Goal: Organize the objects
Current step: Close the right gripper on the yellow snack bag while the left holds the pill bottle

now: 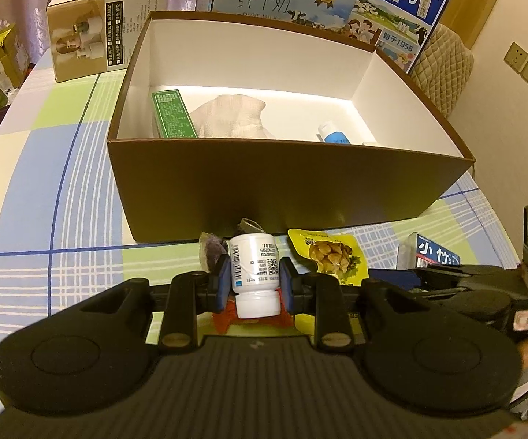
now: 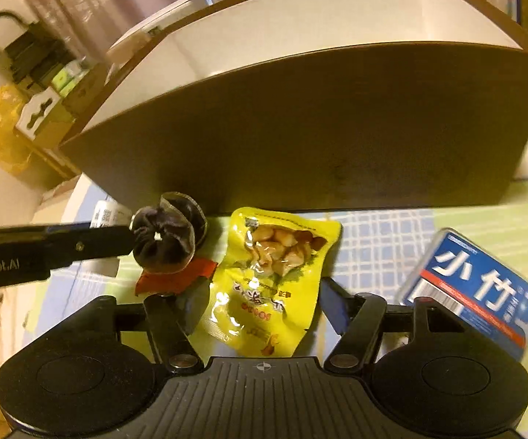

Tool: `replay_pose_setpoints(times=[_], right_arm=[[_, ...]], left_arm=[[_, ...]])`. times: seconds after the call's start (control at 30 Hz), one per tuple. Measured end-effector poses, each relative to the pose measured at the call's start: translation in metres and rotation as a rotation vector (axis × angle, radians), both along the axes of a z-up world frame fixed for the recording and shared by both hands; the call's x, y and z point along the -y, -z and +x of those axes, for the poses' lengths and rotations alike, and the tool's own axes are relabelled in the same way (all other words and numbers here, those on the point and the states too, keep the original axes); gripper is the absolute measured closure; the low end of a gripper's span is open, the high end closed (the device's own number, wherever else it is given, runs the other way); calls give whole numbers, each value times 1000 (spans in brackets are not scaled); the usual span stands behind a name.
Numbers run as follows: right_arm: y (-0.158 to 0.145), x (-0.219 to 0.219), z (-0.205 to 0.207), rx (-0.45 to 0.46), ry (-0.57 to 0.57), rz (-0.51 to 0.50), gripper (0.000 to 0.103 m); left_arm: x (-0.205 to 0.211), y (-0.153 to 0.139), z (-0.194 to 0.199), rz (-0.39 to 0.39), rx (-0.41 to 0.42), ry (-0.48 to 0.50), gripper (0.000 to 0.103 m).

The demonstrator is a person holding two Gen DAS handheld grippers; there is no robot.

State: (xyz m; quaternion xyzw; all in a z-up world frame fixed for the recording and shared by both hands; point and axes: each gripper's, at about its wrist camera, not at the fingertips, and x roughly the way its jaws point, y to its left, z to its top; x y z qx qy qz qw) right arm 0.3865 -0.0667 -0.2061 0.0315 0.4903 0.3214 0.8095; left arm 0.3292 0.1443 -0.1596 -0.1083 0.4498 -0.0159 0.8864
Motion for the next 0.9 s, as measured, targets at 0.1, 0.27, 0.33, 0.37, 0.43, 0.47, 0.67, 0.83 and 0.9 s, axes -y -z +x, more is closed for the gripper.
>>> replay_pose_setpoints(times=[0.1,0.27,0.33,0.37,0.43,0.47,0.67,0.83,0.9], right_arm=[[3,-2,1,27,-1,3,66],[-2,-2,2,33,2,34,96],[-2,-2,4,19,-2,36,102],[-1,-2,5,8,1,39,102],[0,-2,6,-12,0,40,101],[0,-1,8,-32,13,46,101],[-1,4,11,-79,70,96,78],[-3,7,12,-90,77,153,71],[-1,2,10,-84,55,143,71]], left_arm=[[1,2,0,1,-4,2,80],[1,3,0,4,-10,5,80],[1,5,0,3,-13,3,80],[1,6,1,4,-17,3,80],[1,6,0,5,-21,3,80],[1,6,0,5,-20,3,80],[-2,6,1,2,-18,-3,80],[-4,7,1,1,-18,-7,80],[-4,7,1,2,-19,-7,80]])
